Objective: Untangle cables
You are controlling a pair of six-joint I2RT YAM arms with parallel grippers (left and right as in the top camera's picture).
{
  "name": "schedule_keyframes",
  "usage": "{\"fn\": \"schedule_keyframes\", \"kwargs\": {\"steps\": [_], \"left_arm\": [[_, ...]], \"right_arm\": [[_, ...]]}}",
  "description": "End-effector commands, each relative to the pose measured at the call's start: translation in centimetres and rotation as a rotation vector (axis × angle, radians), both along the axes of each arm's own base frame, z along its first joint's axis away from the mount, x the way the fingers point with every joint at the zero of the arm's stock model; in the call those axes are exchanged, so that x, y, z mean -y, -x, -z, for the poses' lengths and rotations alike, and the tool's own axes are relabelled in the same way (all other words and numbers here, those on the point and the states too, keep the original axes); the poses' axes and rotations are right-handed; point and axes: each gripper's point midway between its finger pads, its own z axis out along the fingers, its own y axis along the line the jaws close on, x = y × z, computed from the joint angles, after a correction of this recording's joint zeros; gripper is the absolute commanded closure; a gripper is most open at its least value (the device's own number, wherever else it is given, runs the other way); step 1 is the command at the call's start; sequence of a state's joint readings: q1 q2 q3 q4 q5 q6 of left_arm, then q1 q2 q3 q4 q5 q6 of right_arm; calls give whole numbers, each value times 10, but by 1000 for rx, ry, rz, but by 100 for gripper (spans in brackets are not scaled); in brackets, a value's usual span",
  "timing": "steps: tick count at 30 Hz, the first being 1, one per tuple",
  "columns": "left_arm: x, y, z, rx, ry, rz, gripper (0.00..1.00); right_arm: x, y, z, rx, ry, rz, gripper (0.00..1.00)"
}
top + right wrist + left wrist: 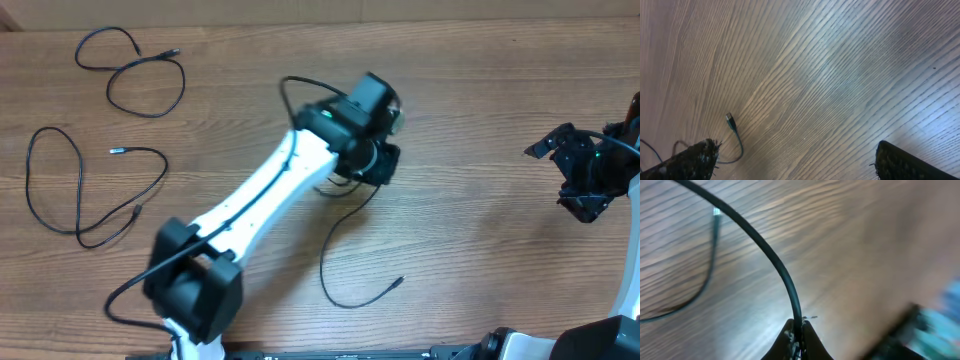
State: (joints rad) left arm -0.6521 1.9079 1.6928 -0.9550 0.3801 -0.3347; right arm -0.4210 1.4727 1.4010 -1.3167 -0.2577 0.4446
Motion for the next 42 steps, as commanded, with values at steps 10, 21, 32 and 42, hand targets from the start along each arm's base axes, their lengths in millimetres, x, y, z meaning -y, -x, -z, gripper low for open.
{"fn": "schedule_keyframes", "kwargs": {"steps": [10,21,32,42], "left_arm": [[45,46,-132,-196,768,398,96],[55,37,-179,-266,910,406,96],[37,-9,-225,-329,985,235,96],[21,-42,-264,-260,1092,101,96]], "right_arm": [[2,-3,-7,24,12,3,0],[-49,-9,-26,107,-287,-70,0],[-109,-8,-84,431,-571,-441,0],[-133,7,-130,705,-538,-668,0]]}}
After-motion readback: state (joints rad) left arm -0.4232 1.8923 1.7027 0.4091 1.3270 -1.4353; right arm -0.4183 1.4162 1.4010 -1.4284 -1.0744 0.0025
